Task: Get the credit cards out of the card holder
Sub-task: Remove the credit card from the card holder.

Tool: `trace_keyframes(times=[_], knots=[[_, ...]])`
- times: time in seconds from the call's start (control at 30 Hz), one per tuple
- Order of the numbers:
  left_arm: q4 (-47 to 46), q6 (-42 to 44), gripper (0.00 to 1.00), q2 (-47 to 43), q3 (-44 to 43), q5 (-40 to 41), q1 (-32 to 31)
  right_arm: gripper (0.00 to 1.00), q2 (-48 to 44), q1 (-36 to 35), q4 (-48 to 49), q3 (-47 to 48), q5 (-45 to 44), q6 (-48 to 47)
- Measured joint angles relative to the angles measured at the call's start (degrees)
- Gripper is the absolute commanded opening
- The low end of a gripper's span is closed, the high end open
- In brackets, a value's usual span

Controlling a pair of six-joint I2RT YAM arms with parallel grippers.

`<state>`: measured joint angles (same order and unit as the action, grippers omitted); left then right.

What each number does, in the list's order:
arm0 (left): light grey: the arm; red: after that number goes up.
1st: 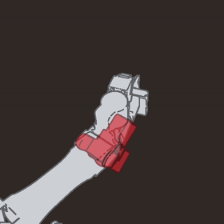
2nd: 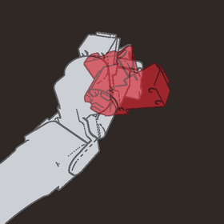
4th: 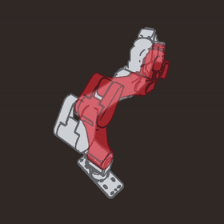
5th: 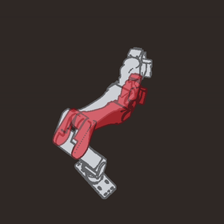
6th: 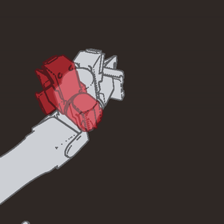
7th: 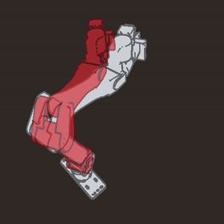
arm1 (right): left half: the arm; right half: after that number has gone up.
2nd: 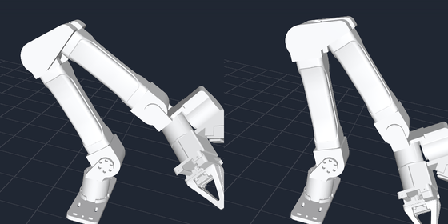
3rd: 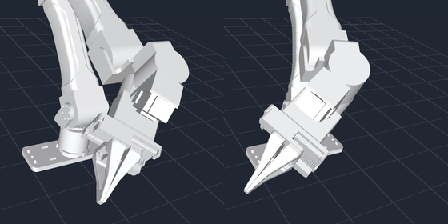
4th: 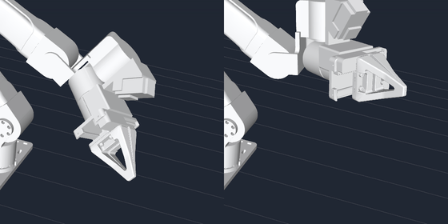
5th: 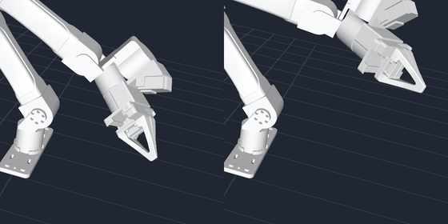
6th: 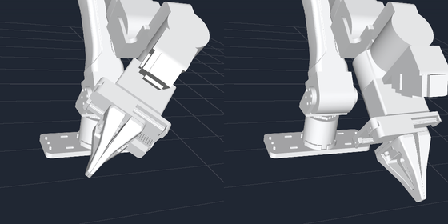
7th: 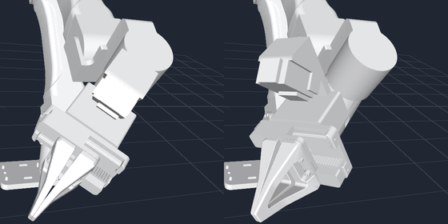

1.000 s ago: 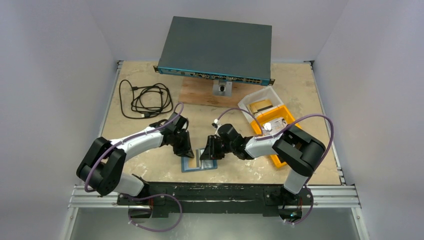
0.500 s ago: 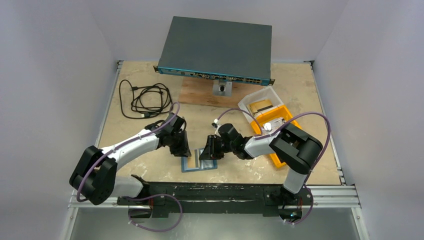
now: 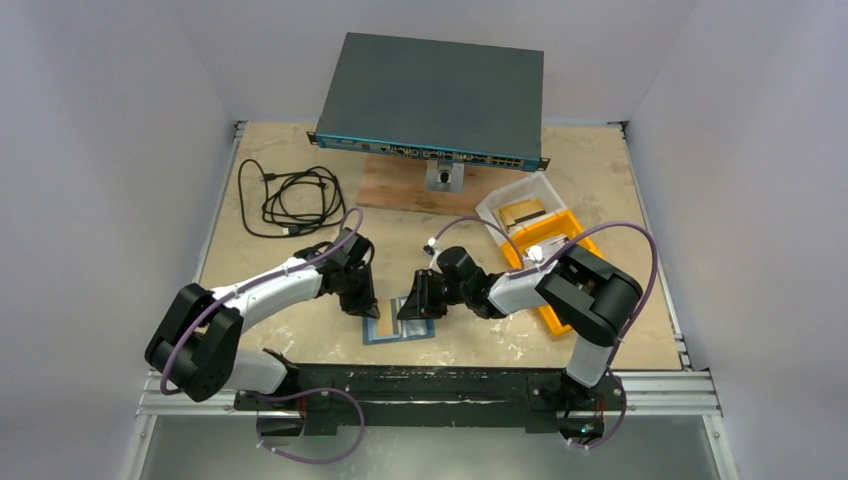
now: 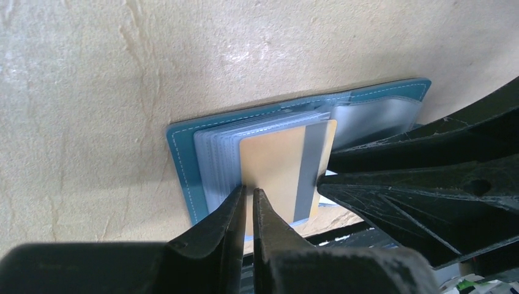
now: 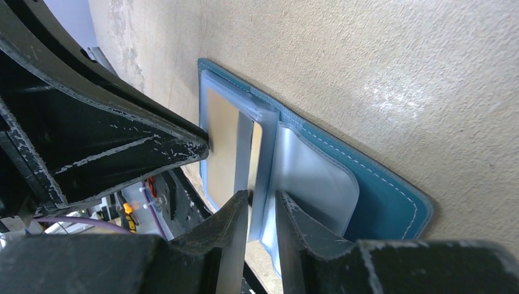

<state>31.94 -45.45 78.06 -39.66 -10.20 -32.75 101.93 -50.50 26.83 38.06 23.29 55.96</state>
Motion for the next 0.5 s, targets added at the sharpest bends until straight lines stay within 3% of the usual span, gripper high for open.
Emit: trace_keyframes(times=[0.27, 0.5], knots=[[-2.6, -0.5, 0.0, 1.2, 0.2, -1.4, -0.7, 0.24, 0.0, 0.0, 0.7, -0.3, 0.0, 0.1], [-3.4, -2.0, 0.0, 2.4, 0.0, -1.8, -0.8, 0.23, 0.0, 0.2, 1.6, -0.9, 0.1, 0.4]])
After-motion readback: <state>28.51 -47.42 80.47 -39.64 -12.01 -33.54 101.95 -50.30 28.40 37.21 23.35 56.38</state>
